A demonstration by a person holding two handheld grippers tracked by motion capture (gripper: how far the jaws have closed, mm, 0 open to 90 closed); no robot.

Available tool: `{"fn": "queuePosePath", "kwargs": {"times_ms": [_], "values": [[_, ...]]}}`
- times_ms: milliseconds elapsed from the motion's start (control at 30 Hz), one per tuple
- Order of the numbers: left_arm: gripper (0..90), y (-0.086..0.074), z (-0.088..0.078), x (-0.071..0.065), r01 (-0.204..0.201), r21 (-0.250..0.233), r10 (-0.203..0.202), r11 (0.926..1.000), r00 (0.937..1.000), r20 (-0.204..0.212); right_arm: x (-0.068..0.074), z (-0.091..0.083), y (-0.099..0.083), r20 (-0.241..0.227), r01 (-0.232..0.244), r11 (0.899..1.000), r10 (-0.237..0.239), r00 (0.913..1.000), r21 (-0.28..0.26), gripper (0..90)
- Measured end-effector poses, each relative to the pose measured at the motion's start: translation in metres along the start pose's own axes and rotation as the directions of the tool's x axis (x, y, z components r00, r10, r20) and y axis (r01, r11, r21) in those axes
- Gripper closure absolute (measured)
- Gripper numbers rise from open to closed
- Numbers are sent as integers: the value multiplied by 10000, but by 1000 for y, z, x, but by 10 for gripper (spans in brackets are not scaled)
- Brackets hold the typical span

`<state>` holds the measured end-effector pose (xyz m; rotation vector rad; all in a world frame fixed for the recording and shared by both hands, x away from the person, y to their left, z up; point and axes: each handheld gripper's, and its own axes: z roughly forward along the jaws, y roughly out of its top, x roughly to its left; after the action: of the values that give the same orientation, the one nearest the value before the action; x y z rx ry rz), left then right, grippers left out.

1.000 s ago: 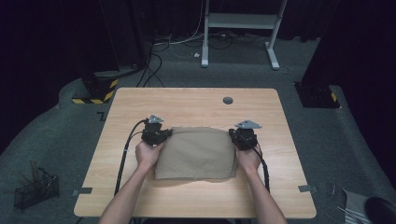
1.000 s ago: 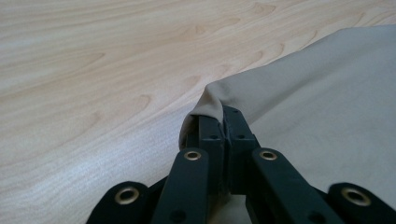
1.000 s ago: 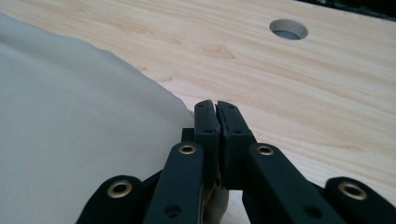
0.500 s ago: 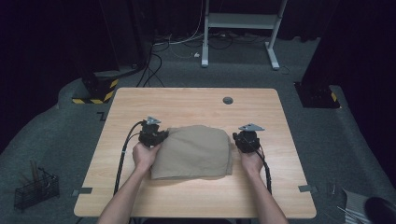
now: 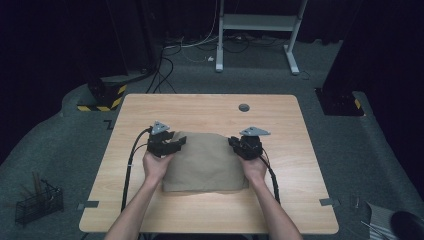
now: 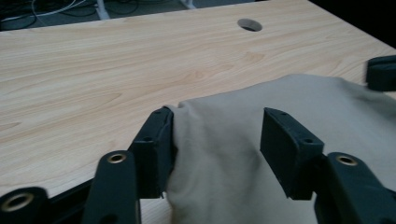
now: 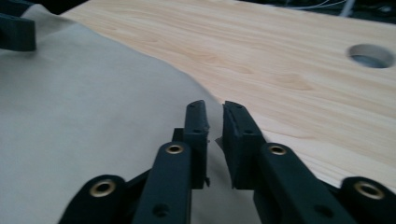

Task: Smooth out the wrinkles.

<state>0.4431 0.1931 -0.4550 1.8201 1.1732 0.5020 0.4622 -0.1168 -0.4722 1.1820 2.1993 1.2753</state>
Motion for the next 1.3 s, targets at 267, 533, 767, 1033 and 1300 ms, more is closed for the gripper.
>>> {"fn": "queuePosePath", "kwargs": {"times_ms": [267,533,767,1033,1300], "values": [[411,4,-13,-1,73,-443,-71,9990,10000,44,9,20,-4,-191,52,9974,-38,9998,721,707],[389,5,-19,-7,-23,-486,59,9988,9973,736,8,25,-7,-161,57,9952,-41,9999,978,668],[413,-13,27,-16,-552,812,511,9952,9974,508,7,26,-10,83,94,9951,-102,9999,984,633],[432,-26,34,-1,-74,981,17,9952,9983,581,-20,20,-32,648,-365,9886,273,9975,1460,639],[396,-21,23,5,302,951,-345,9950,9984,440,-28,10,-41,1113,-399,9879,233,9935,1500,630]]}}
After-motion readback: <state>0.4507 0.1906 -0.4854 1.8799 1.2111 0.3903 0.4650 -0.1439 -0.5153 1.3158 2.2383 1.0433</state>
